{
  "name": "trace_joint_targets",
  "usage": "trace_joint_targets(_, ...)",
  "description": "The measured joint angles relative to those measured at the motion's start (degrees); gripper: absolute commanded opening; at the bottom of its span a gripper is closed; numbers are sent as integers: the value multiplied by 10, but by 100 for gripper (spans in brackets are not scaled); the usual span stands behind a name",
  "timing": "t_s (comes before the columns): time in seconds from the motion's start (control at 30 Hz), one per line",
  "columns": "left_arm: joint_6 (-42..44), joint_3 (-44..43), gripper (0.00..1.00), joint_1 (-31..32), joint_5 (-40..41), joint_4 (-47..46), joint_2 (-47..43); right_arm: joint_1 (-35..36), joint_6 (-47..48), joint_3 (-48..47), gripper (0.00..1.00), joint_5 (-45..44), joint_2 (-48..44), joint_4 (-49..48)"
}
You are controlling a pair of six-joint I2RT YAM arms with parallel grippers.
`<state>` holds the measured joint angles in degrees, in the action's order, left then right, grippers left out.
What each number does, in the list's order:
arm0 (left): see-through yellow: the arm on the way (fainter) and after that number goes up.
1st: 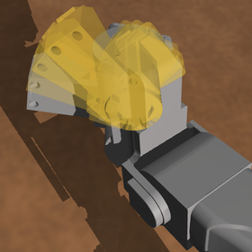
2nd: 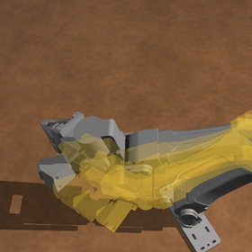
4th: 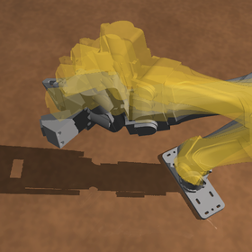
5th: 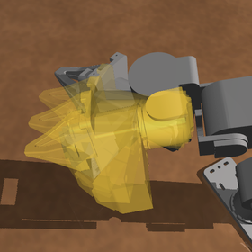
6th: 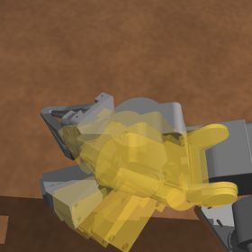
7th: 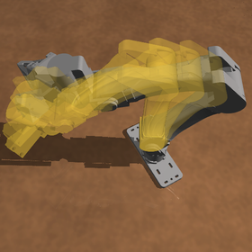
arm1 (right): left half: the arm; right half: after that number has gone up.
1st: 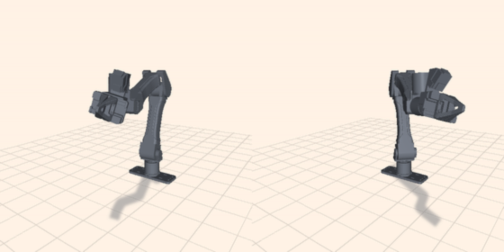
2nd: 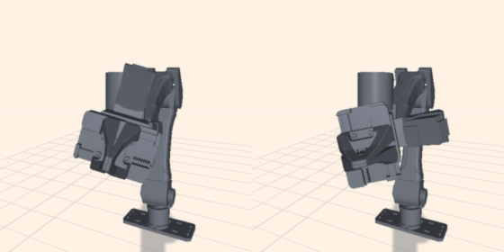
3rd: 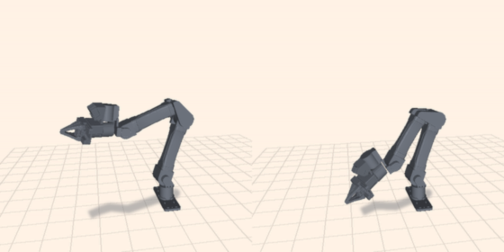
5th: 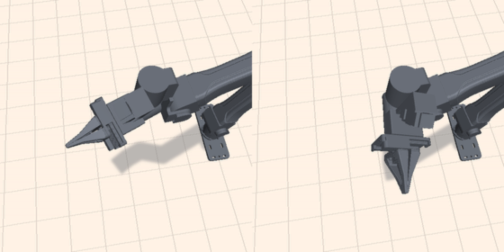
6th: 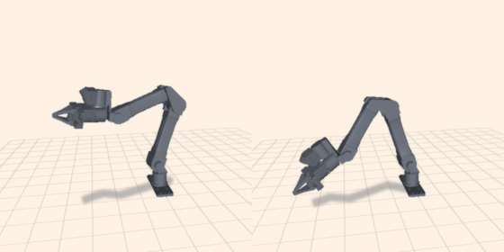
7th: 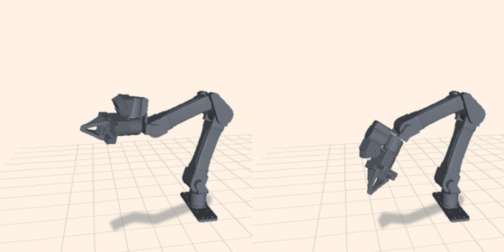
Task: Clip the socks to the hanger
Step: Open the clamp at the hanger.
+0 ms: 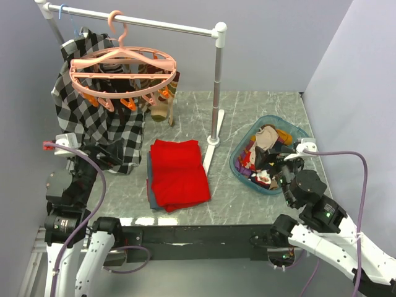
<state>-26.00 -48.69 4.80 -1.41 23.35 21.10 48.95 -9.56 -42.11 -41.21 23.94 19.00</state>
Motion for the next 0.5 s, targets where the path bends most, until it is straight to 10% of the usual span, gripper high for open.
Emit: trace_joint_targets(0.5, -27, -23, 99, 17, -76, 10, 70, 0, 3, -20, 100, 104, 85, -17)
